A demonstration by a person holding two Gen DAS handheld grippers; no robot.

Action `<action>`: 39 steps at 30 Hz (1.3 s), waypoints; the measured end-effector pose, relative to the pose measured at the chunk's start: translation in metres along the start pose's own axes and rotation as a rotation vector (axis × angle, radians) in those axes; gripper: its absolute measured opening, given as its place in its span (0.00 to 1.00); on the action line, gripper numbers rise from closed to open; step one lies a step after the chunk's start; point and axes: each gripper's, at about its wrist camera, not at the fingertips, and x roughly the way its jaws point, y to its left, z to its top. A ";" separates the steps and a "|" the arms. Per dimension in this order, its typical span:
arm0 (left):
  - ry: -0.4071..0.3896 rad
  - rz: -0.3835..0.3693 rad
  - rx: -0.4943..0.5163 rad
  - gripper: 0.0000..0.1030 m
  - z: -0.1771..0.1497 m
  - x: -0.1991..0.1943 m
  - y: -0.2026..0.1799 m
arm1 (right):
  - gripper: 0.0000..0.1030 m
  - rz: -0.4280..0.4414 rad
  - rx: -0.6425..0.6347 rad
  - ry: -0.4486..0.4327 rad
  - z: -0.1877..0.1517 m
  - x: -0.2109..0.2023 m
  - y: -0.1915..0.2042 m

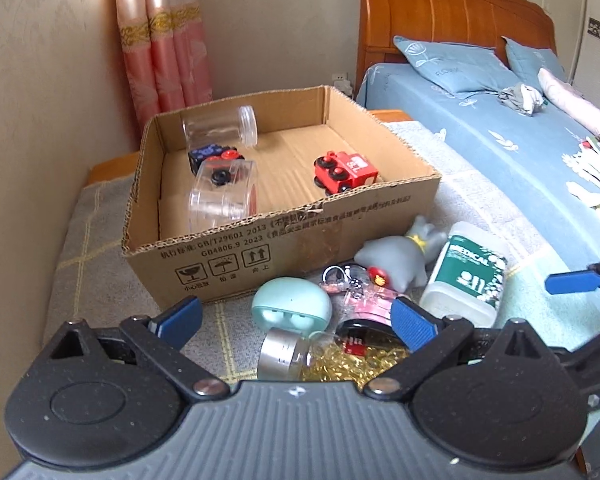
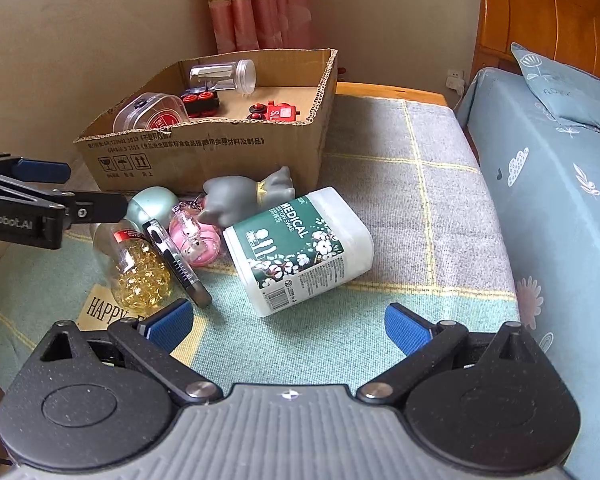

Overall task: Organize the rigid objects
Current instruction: 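Move left tool to the gold capsule bottle while right tool approaches the MEDICAL box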

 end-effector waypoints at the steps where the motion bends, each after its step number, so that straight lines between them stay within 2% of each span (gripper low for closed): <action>1: 0.011 0.007 -0.013 0.97 -0.003 0.005 0.001 | 1.00 0.003 0.001 -0.003 0.000 -0.001 0.000; 5: 0.057 0.035 -0.042 0.97 -0.011 0.022 0.005 | 1.00 0.014 0.000 -0.023 0.003 -0.006 -0.001; 14: 0.071 0.055 -0.093 0.97 -0.034 0.002 0.024 | 1.00 -0.007 -0.034 -0.084 0.039 0.008 -0.012; 21: 0.113 0.099 -0.105 0.97 -0.053 -0.003 0.032 | 1.00 -0.035 -0.001 -0.029 0.064 0.052 -0.022; 27: 0.106 0.106 -0.108 0.97 -0.057 -0.012 0.039 | 1.00 -0.026 0.041 0.007 0.059 0.058 -0.031; 39: 0.039 0.057 -0.059 0.97 -0.044 -0.030 0.022 | 1.00 0.026 0.109 0.077 0.019 0.035 -0.049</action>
